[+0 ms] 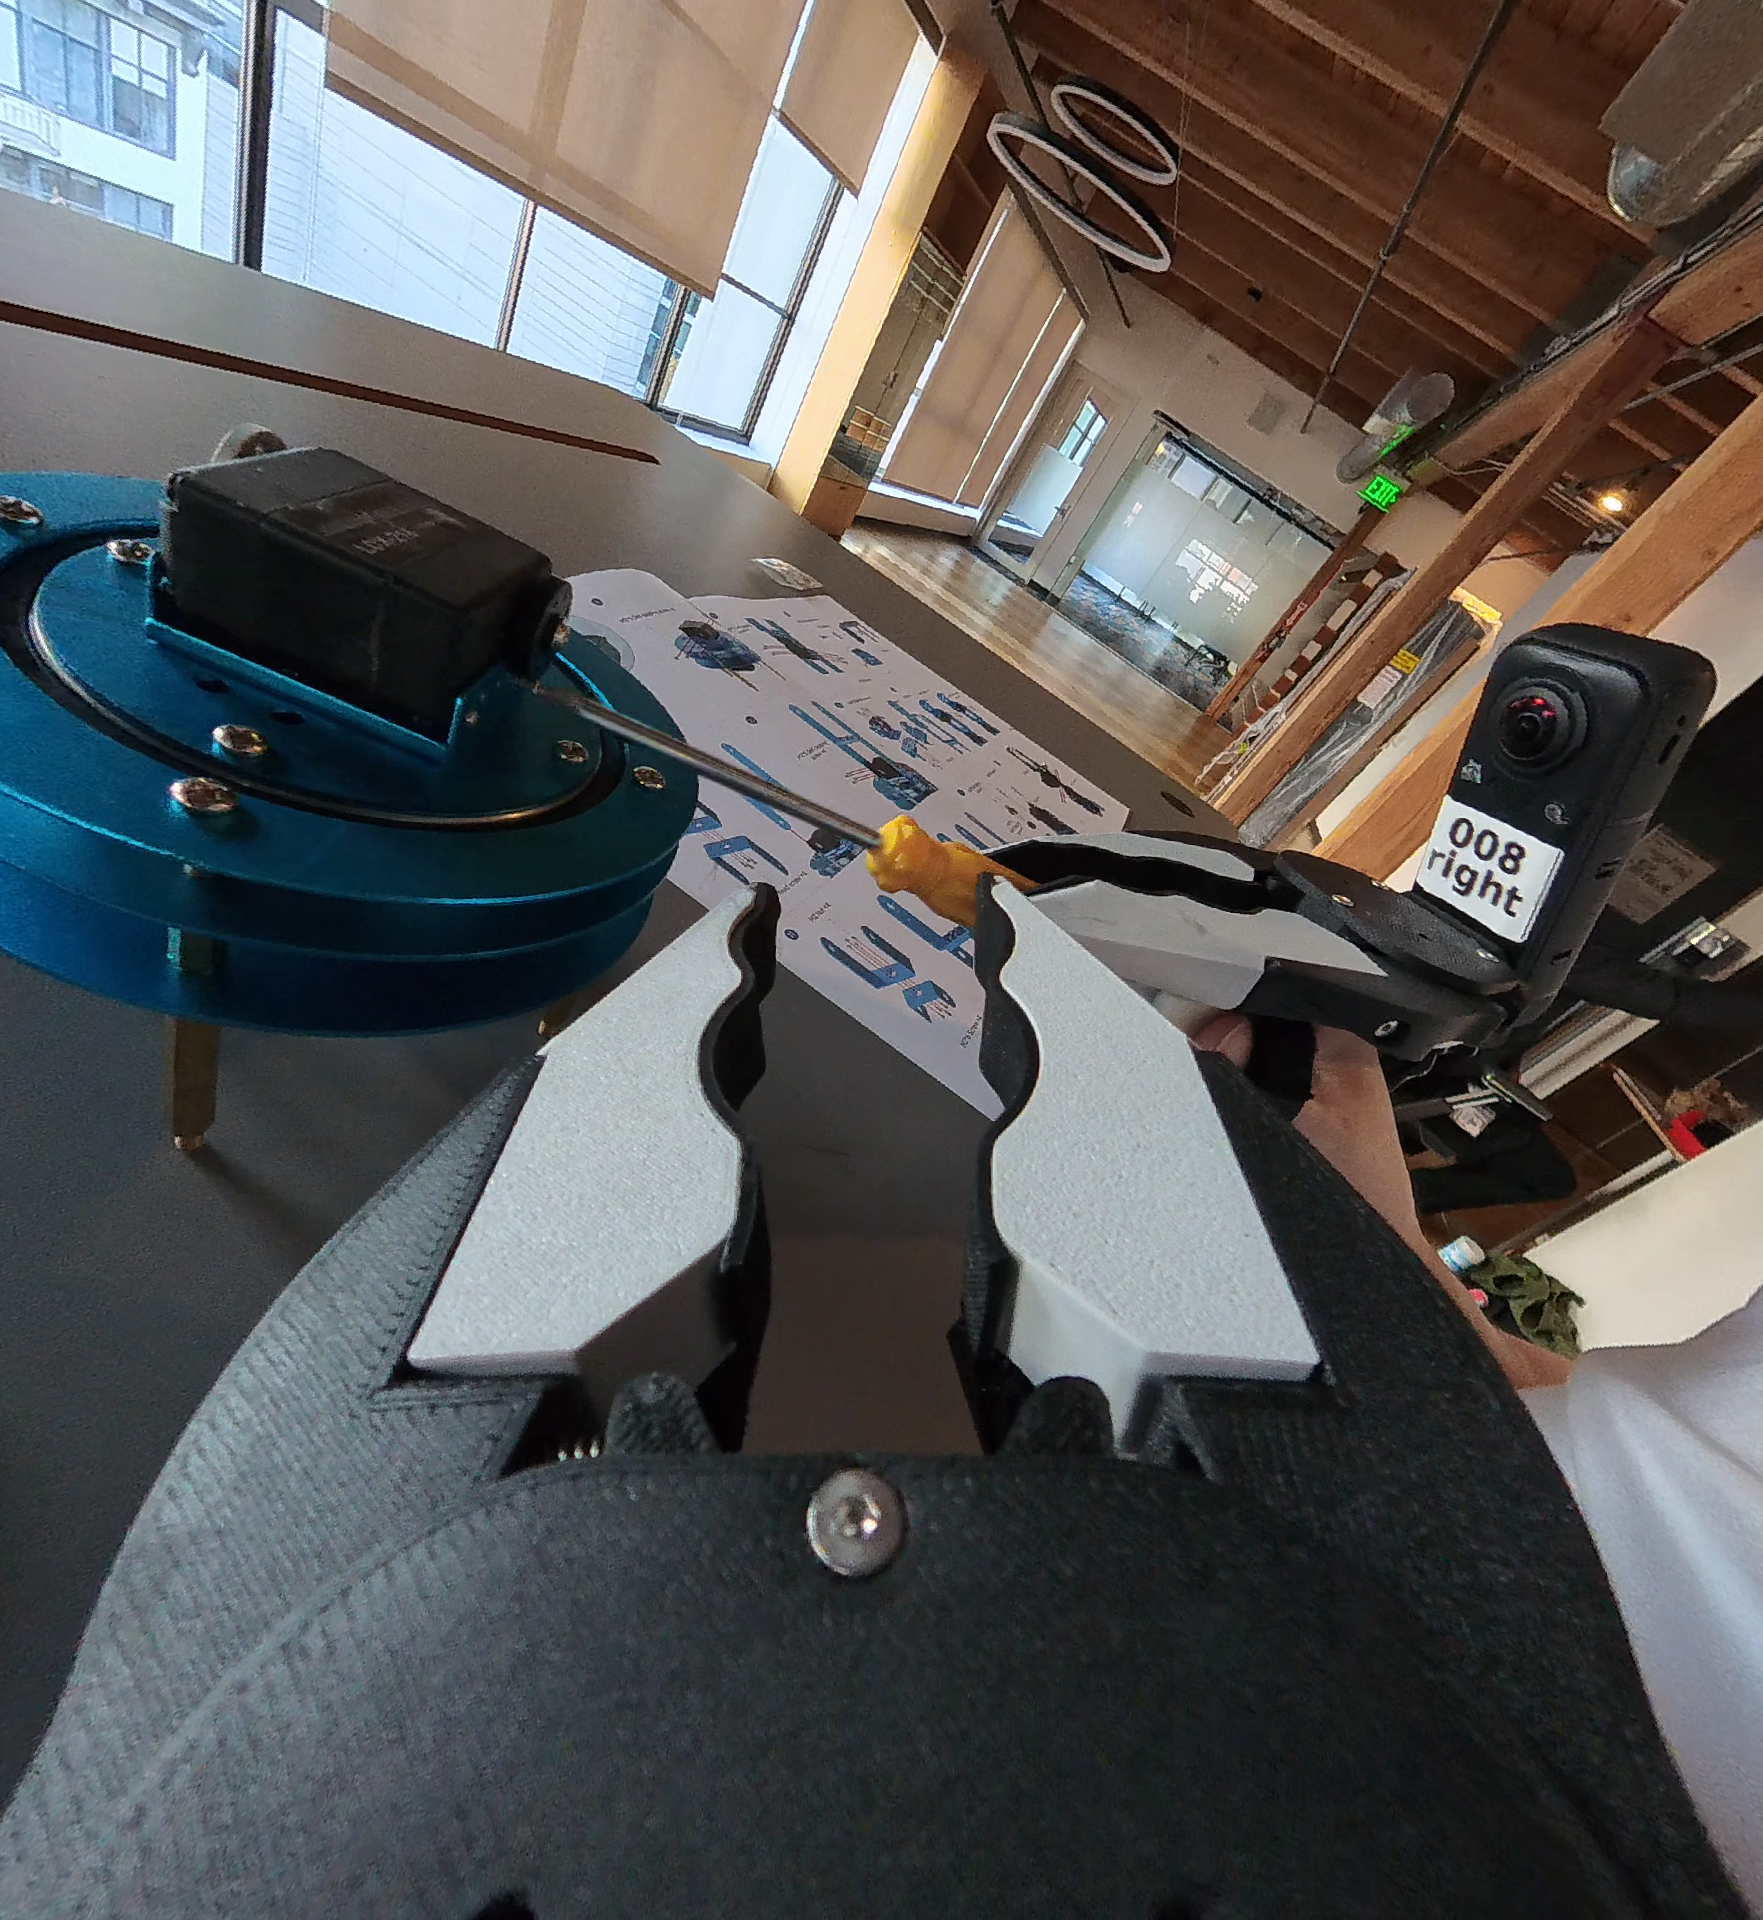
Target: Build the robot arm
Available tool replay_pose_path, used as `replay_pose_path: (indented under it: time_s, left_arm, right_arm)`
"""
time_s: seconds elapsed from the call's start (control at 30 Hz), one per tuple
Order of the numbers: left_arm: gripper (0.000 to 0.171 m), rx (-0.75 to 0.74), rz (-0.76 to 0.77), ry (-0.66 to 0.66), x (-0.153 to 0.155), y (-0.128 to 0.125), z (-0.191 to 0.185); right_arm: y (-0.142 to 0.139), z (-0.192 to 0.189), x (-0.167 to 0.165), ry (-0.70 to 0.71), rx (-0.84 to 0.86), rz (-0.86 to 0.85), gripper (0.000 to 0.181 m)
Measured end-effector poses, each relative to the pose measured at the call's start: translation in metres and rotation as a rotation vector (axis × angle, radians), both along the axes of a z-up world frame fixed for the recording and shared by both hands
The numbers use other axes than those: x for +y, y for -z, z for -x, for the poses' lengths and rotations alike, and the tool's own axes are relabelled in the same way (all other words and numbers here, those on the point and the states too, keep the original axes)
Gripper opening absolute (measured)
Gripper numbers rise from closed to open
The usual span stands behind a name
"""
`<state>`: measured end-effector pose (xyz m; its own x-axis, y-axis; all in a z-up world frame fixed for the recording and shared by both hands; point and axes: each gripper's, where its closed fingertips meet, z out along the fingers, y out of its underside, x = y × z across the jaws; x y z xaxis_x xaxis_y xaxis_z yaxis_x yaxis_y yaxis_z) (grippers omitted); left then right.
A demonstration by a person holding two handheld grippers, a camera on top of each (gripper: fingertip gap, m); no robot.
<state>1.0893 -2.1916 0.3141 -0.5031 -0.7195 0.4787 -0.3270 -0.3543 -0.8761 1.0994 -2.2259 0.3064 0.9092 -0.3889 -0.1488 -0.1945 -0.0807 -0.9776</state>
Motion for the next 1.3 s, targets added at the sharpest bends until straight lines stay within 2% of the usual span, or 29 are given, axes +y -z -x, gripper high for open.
replay_pose_path:
  time_s: [0.03, 1.1, 1.2, 1.3]
  left_arm:
    - [0.037, 0.000, 0.001, 0.001, 0.000, 0.000, 0.000]
    - [0.036, -0.004, 0.010, 0.006, 0.001, -0.001, 0.003]
    - [0.036, -0.017, 0.005, 0.002, 0.002, -0.004, 0.004]
    - [0.034, -0.078, -0.041, -0.033, 0.012, -0.017, 0.007]
  right_arm:
    - [0.000, 0.000, 0.000, -0.002, 0.001, 0.002, 0.018]
    - [0.002, -0.002, 0.003, 0.006, -0.008, 0.021, 0.017]
    - [0.002, -0.002, 0.003, 0.006, -0.008, 0.020, 0.017]
    - [0.002, -0.002, 0.003, 0.005, -0.010, 0.022, 0.017]
